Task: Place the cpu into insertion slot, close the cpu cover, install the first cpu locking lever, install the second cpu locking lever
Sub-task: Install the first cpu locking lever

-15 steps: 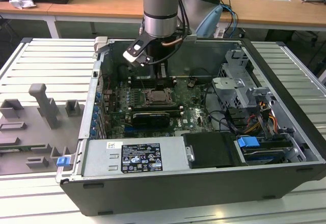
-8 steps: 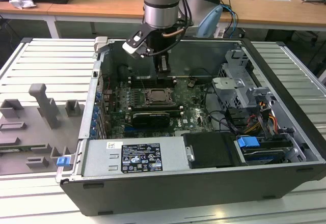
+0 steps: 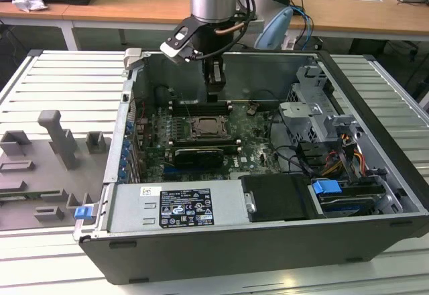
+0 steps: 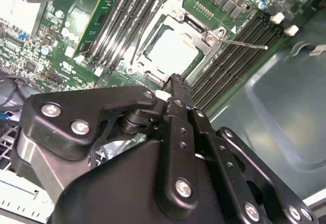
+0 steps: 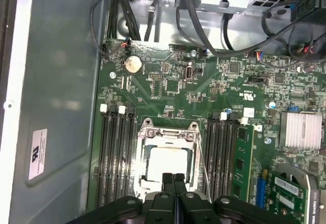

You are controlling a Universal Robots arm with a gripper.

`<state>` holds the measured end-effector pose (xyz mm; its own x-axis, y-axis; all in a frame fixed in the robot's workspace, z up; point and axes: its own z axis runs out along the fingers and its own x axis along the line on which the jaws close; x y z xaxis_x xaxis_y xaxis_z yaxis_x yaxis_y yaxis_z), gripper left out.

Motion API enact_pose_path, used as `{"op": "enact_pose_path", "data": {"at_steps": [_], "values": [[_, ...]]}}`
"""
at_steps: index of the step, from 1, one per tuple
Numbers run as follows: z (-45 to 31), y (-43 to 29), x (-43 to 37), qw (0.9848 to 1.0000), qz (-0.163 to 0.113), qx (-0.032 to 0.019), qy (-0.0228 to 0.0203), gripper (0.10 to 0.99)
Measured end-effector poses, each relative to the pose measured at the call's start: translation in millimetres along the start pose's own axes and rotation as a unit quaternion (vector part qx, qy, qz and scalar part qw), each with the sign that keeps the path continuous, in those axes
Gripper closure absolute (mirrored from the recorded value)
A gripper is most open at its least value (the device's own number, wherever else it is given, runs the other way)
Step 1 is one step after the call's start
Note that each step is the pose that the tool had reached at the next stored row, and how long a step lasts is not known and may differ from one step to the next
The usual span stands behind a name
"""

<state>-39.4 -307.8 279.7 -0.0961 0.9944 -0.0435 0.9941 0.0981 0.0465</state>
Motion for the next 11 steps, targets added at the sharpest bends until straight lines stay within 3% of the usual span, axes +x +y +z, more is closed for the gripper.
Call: {"op": "enact_pose_path", "data": {"at_steps": [3,5,6,8,11], "values": [[0.4,0.0,0.1,0.9993,-0.038,-0.0016,0.0013,0.98],[0.4,0.0,0.1,0.998,-0.063,-0.0029,0.0025,0.98],[0.4,0.0,0.1,0.9967,-0.081,-0.0036,0.0031,0.98],[0.4,0.0,0.1,0.9921,-0.125,-0.0055,0.0046,0.98],[0.4,0.0,0.1,0.9874,-0.158,-0.0069,0.006,0.98]]}}
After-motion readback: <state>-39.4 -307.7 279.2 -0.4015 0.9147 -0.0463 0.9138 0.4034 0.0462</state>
